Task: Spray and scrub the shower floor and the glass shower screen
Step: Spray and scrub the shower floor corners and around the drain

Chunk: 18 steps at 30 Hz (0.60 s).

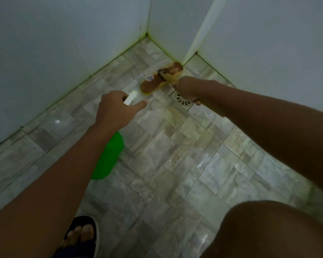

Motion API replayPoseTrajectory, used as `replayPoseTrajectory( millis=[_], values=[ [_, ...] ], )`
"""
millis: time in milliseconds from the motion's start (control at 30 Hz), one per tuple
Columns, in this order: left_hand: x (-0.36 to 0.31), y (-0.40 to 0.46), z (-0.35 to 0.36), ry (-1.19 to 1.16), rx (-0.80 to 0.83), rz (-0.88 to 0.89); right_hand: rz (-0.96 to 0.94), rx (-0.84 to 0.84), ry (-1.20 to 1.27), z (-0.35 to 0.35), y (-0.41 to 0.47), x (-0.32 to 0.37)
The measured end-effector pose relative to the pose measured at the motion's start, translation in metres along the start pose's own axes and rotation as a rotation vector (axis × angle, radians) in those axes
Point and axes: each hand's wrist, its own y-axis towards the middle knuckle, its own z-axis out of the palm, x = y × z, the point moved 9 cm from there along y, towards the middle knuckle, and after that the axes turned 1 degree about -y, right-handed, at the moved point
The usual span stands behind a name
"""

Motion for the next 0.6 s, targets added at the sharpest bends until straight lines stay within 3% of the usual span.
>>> replayPoseTrajectory(
  millis=[133,233,333,467,600],
  values=[
    [-0.009,0.005,0.018,-0.023,0.095,-0.054,-0.015,-0.031,0.131,-0.002,-0.004,0.003],
    [-0.02,0.007,0.033,-0.016,0.13,-0.04,0.076,-0.064,0.237,0.009,-0.027,-0.042],
    [-0.027,0.003,0.051,0.025,0.17,-0.008,0.173,-0.097,0.165,0.027,-0.079,-0.095],
    [-0.032,0.009,0.067,0.046,0.189,0.028,0.249,0.054,0.054,0.08,-0.157,-0.154],
    [-0.033,0.021,0.069,0.076,0.132,0.038,0.252,0.142,0.043,0.136,-0.196,-0.155]
  ],
)
